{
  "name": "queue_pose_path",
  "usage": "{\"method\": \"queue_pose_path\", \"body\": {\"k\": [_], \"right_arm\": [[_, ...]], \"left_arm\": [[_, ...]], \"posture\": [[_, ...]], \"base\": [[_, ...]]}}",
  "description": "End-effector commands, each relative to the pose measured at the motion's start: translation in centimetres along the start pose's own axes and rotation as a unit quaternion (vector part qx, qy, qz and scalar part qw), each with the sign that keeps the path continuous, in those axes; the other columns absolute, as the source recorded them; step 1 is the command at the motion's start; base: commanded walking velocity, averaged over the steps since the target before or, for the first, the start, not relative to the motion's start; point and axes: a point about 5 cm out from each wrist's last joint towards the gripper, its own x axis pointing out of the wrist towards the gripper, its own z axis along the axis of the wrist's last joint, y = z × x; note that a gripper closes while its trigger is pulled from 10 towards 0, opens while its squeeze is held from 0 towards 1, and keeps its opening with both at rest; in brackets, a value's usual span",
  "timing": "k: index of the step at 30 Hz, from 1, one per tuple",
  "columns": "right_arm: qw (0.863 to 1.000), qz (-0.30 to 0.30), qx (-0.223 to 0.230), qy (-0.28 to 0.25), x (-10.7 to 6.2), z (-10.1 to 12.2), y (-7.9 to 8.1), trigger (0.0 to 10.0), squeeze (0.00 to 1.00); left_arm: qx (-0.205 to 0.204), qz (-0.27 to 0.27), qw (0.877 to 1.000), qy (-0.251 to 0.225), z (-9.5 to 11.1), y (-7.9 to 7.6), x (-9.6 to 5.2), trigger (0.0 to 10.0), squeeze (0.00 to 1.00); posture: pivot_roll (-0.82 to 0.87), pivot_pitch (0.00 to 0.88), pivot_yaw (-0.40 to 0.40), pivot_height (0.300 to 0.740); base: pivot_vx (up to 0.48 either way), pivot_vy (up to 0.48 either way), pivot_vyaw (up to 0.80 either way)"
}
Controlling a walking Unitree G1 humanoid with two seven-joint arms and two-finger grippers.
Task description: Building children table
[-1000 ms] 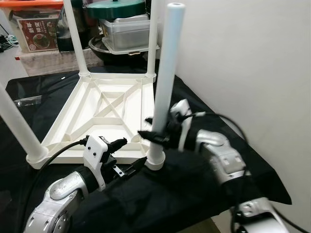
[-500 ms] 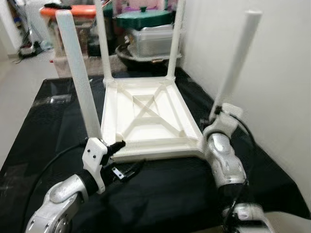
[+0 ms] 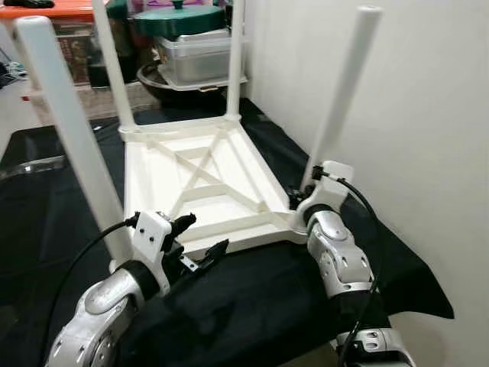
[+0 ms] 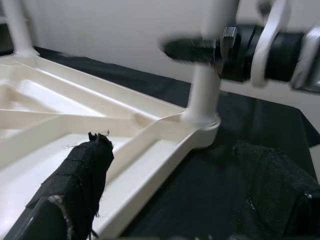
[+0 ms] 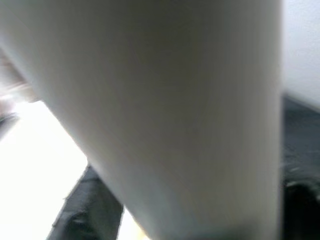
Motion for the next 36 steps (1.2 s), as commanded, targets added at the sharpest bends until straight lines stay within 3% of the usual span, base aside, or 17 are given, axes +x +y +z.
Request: {"method": "queue_pose_path", "body": {"k": [1,2,4,6,11,13,15,17,18,20,22,27,31,36], "right_arm": [[0.986,0.159,0.01,-0.037,-0.4,2.1,5.3,10.0,1.0],[0.978,0.207,0.01,-0.037,-1.0,2.3,6.4,10.0,1.0],[0.978,0.207,0.01,-0.037,-1.0,2.3,6.4,10.0,1.0],[0.968,0.252,-0.014,-0.004,-1.6,1.5,6.9,10.0,1.0],[0.967,0.25,-0.034,0.023,-1.6,0.5,6.4,10.0,1.0],[0.976,0.208,-0.05,0.036,-1.1,-0.1,4.6,10.0,1.0],[0.976,0.208,-0.05,0.036,-1.1,-0.1,4.6,10.0,1.0],[0.988,0.13,-0.076,0.022,-0.8,0.1,1.6,10.0,1.0],[0.988,0.13,-0.076,0.022,-0.8,0.1,1.6,10.0,1.0],[0.994,0.049,-0.092,0.003,-1.4,0.9,-1.2,10.0,1.0],[0.994,0.049,-0.092,0.003,-1.4,0.9,-1.2,10.0,1.0],[0.993,-0.076,-0.092,-0.021,-2.3,2.1,-4.5,10.0,1.0],[0.996,-0.005,-0.068,-0.066,-2.9,3.7,-2.5,10.0,1.0],[0.992,0.015,-0.084,-0.091,-3.4,4.4,-1.6,10.0,1.0]], "left_arm": [[-0.002,-0.006,1.0,-0.001,0.0,-0.2,0.2,10.0,0.0],[-0.002,-0.007,1.0,-0.001,0.0,-0.2,0.3,10.0,0.0],[-0.002,-0.007,1.0,-0.001,0.0,-0.2,0.3,10.0,0.0],[0.001,-0.011,1.0,-0.003,0.2,-0.2,0.6,10.0,0.0],[0.002,-0.009,1.0,-0.005,0.2,-0.3,0.6,10.0,0.0],[0.0,-0.003,1.0,-0.002,0.0,-0.3,0.3,10.0,0.0],[0.0,-0.003,1.0,-0.002,0.0,-0.3,0.3,10.0,0.0],[-0.003,0.003,1.0,0.001,-0.2,-0.4,0.0,10.0,0.0],[-0.003,0.003,1.0,0.001,-0.2,-0.4,0.0,10.0,0.0],[-0.006,0.011,1.0,0.0,-0.3,-0.4,-0.1,10.0,0.0],[-0.006,0.011,1.0,0.0,-0.3,-0.4,-0.1,10.0,0.0],[-0.01,0.012,1.0,0.001,-0.5,-0.6,-0.1,10.0,0.0],[-0.013,0.011,1.0,-0.001,-0.4,-0.5,0.0,10.0,0.0],[-0.01,0.036,0.999,-0.008,-0.3,-0.1,0.1,10.0,0.0]], "posture": [[0.02,0.0,-0.05,0.74],[0.02,0.0,-0.05,0.74],[0.02,0.0,-0.05,0.74],[0.02,0.0,-0.054,0.74],[0.03,0.0,-0.057,0.74],[0.02,0.0,-0.06,0.74],[0.02,0.0,-0.06,0.74],[0.01,0.0,-0.058,0.74],[0.01,0.0,-0.058,0.74],[0.0,0.0,-0.051,0.74],[0.0,0.0,-0.051,0.74],[-0.01,0.0,-0.045,0.74],[-0.02,0.0,-0.035,0.74],[-0.02,0.0,-0.033,0.74]], "base": [[0.0,0.0,0.0],[0.0,0.0,0.0],[0.0,0.0,0.0],[0.0,0.0,0.0],[0.0,0.0,0.0],[0.0,0.0,0.0],[0.0,0.0,0.0],[0.0,0.0,0.0],[0.0,0.0,0.0],[0.0,0.0,0.0],[0.0,0.0,0.0],[0.0,0.0,0.0],[0.0,0.0,0.0],[0.0,0.0,0.0]]}}
